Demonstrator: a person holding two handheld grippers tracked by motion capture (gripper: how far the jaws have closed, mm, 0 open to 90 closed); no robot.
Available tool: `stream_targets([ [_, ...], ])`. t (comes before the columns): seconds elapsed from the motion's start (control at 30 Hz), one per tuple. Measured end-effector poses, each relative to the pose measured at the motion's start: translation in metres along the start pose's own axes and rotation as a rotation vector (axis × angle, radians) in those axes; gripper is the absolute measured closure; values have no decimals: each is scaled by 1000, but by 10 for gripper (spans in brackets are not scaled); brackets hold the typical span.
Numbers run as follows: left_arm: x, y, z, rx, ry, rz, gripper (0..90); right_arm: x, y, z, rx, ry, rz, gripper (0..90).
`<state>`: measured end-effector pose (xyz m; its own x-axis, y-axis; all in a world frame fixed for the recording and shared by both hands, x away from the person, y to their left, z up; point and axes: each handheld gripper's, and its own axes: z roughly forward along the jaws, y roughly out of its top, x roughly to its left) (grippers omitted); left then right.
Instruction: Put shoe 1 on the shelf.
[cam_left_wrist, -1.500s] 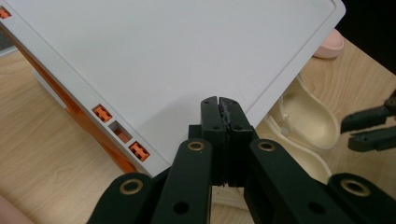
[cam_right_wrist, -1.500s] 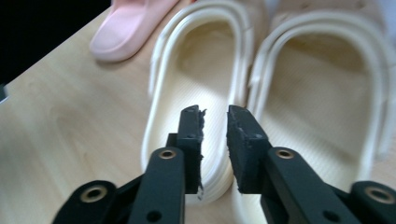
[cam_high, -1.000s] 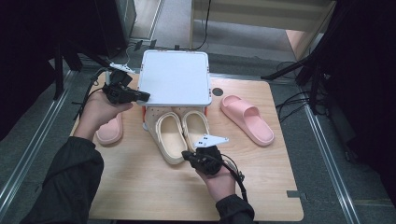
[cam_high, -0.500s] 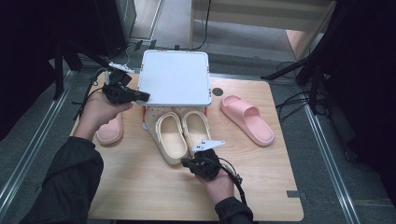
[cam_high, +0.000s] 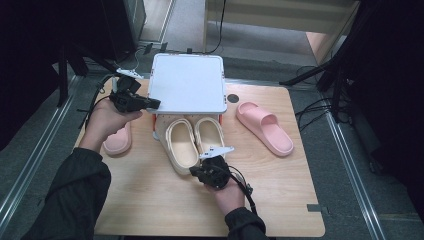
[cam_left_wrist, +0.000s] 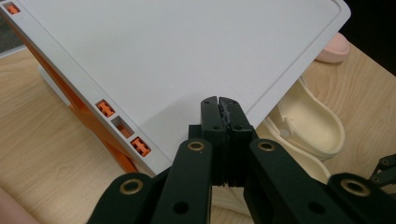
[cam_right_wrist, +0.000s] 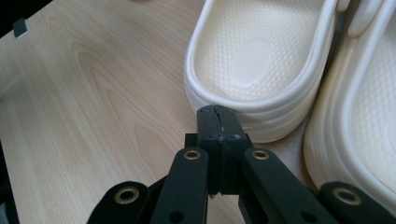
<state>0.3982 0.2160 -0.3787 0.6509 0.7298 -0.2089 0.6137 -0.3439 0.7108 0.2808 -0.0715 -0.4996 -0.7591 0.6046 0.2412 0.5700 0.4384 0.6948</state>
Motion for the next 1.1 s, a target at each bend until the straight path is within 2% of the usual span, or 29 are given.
stream_targets([
  [0.3,-1,0,0,0,12,10,896,4,17,11,-3,-6,-6,900],
  [0.5,-2,0,0,3,17,-5,896,0,30,24,6,12,33,900],
  [0.6,-2,0,0,2,15,-6,896,1,36,30,22,-24,15,900],
  [0.7,-2,0,0,2,16,-8,896,-3,44,38,25,-43,20,900],
  [0.73,-2,0,0,1,16,-8,896,-4,46,39,19,-33,17,900],
  [0.8,-2,0,0,2,18,-10,896,-5,50,42,12,-9,48,900],
  [0.93,-2,0,0,2,20,-11,896,-7,56,50,13,-25,19,900],
  [1.1,-2,0,0,0,17,-14,896,-11,67,58,-11,-84,19,900],
])
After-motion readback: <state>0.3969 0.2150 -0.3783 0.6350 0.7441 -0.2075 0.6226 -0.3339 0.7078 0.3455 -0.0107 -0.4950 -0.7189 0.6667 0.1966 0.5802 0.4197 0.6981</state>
